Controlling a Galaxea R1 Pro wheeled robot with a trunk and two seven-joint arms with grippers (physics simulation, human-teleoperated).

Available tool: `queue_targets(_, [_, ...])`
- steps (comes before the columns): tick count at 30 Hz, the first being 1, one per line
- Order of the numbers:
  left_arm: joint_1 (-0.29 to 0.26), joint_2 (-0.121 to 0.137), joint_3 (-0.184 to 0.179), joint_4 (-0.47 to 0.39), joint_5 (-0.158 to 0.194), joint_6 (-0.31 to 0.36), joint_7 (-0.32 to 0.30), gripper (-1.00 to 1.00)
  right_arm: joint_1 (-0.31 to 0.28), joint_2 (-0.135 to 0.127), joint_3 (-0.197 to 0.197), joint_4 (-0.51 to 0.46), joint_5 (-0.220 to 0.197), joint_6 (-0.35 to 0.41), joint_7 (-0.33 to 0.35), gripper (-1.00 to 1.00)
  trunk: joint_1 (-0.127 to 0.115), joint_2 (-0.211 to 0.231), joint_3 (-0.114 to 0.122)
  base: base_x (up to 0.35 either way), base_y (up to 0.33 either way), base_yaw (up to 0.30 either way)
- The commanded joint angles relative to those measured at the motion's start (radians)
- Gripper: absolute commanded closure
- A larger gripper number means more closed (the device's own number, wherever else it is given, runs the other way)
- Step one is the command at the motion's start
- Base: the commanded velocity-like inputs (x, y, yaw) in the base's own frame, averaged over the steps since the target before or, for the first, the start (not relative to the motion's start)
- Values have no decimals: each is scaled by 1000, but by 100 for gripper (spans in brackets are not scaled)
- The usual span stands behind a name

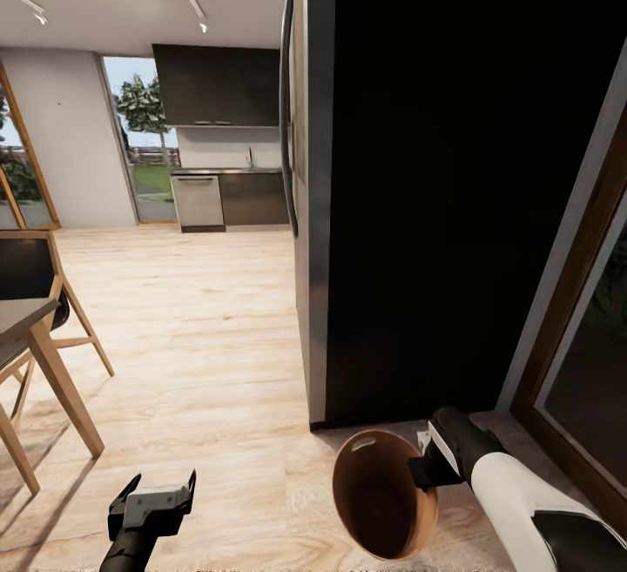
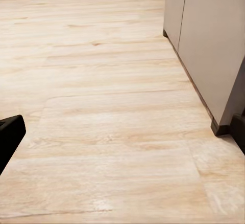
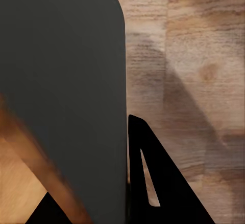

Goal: Put the three can of soda from the living room inside the tash can in the kitchen.

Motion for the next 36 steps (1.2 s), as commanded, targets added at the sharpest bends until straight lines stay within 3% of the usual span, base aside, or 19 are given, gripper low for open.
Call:
queue_targets(1, [0,0,0,1,0,0,0,-100,2,0,-4,-3,-21,2,5,100,4,-7,-3,0,0,0])
queue_targets(10, [0,0,0,1,0,0,1,-100,7,1,-4,-6,-20,2,4,100,38,-70,-31,0,0,0])
queue_targets(20, [0,0,0,-1,0,-2,2,-100,8,1,-4,-7,-20,1,2,100,38,-70,-31,0,0,0])
queue_targets(36, [0,0,0,-2,-1,4,1,-100,10,2,-3,-6,-20,1,-3,100,-23,42,19,0,0,0])
